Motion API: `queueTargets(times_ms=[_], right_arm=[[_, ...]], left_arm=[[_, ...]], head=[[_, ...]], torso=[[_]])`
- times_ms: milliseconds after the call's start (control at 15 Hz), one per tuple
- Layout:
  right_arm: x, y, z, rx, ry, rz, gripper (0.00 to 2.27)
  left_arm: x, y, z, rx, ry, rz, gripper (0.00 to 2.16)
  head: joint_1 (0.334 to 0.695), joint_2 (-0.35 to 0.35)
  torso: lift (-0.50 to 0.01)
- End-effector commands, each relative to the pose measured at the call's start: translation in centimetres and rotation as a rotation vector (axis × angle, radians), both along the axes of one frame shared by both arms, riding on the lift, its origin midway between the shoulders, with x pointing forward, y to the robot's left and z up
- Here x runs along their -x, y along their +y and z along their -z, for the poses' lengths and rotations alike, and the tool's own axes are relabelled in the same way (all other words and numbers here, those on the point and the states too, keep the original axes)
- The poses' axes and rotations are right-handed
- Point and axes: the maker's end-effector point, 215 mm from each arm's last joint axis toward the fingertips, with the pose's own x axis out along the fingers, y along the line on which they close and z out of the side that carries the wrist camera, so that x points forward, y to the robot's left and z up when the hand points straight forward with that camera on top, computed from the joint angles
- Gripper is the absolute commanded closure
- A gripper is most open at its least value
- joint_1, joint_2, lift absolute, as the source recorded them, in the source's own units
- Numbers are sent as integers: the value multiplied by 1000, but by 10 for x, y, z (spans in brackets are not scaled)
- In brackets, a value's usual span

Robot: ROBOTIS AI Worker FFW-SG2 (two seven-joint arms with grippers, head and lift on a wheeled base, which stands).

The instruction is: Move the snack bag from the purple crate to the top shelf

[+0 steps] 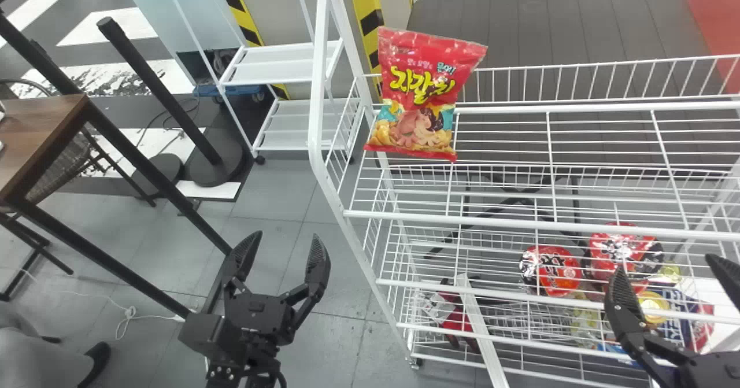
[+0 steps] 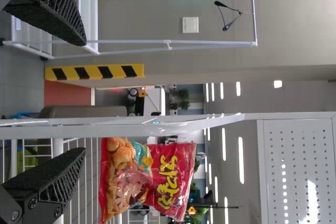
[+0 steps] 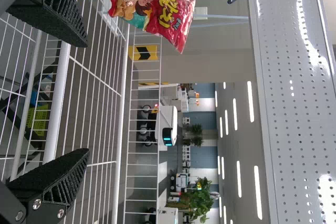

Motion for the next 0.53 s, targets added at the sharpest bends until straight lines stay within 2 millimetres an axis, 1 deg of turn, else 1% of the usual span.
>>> queueTargets(times_ms=[0, 467], right_arm=[[-1, 0, 0, 0, -1, 1, 100], [0, 0, -1, 0, -3, 1, 103]], left_arm=[[0, -1, 0, -1, 1, 2, 100], [0, 0, 0, -2, 1, -1, 100]], head=[[695, 294], [695, 292]], torso=[[0], [0]])
